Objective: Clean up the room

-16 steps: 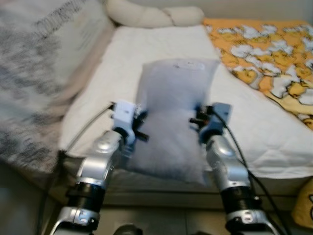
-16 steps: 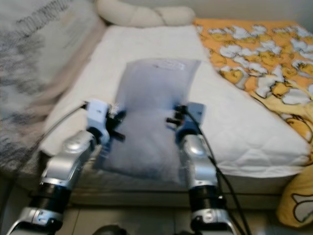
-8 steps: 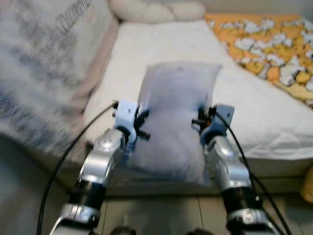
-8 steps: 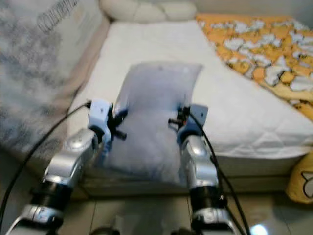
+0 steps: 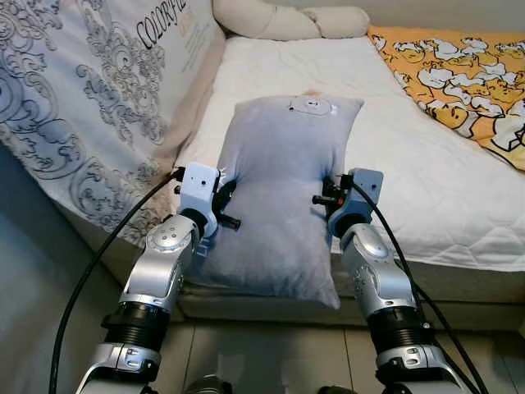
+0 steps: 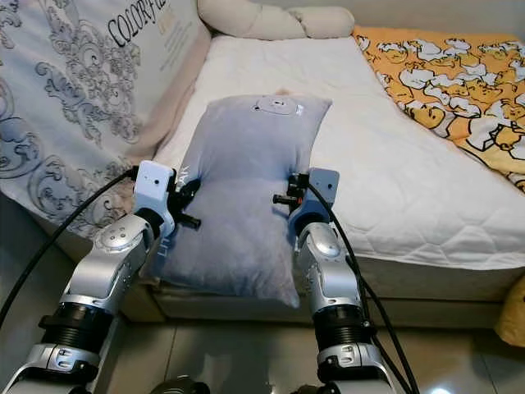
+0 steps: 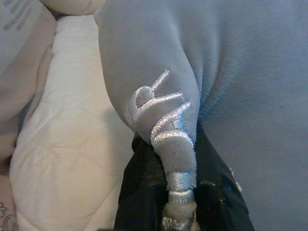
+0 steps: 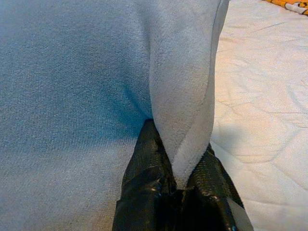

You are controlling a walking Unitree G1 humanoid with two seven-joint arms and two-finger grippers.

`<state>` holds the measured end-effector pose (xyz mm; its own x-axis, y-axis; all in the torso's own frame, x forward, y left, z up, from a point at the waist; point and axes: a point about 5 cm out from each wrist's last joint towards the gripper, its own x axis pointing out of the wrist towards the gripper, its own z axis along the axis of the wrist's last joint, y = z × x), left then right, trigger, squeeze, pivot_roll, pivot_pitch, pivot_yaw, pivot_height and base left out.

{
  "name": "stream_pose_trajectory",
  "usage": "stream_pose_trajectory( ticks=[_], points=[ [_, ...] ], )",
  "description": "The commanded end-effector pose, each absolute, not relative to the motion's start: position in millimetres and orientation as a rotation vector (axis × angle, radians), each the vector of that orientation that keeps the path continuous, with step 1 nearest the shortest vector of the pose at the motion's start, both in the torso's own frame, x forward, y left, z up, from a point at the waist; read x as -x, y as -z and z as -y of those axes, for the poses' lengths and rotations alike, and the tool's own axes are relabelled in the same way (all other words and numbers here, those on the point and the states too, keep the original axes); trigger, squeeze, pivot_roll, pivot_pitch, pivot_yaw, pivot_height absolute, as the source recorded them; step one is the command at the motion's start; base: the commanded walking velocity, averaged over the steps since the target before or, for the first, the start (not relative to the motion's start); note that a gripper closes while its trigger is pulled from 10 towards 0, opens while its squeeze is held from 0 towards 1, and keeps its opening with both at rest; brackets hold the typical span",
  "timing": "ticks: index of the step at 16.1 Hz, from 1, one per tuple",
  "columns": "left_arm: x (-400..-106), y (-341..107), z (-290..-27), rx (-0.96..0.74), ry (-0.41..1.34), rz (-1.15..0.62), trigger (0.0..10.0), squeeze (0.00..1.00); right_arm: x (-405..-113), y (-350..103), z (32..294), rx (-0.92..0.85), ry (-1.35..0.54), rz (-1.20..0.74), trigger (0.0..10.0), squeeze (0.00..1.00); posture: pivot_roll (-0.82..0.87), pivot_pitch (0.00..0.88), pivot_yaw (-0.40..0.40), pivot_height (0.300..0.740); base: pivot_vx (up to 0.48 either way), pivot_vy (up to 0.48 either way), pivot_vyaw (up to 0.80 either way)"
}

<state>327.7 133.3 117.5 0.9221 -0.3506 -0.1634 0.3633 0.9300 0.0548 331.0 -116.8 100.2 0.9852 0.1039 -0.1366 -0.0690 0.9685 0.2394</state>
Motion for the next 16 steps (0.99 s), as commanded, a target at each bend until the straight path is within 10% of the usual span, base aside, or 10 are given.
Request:
stream_pose_trajectory(
  ticks=[1, 16],
  points=[
    [-332.1, -126.2, -140.0, -0.098, 0.337, -0.118, 10.0, 0.0, -336.4, -108.8, 126.2, -0.217, -0.069, -0.109, 10.0, 0.0, 0.03, 0.0, 0.017, 0.74, 0.266, 0.0, 0.0],
    [-335.6, -126.1, -148.2, -0.122, 0.324, -0.127, 10.0, 0.0, -334.6, -106.2, 114.4, -0.201, -0.142, -0.125, 10.0, 0.0, 0.02, 0.0, 0.03, 0.74, 0.28, 0.0, 0.27]
  ],
)
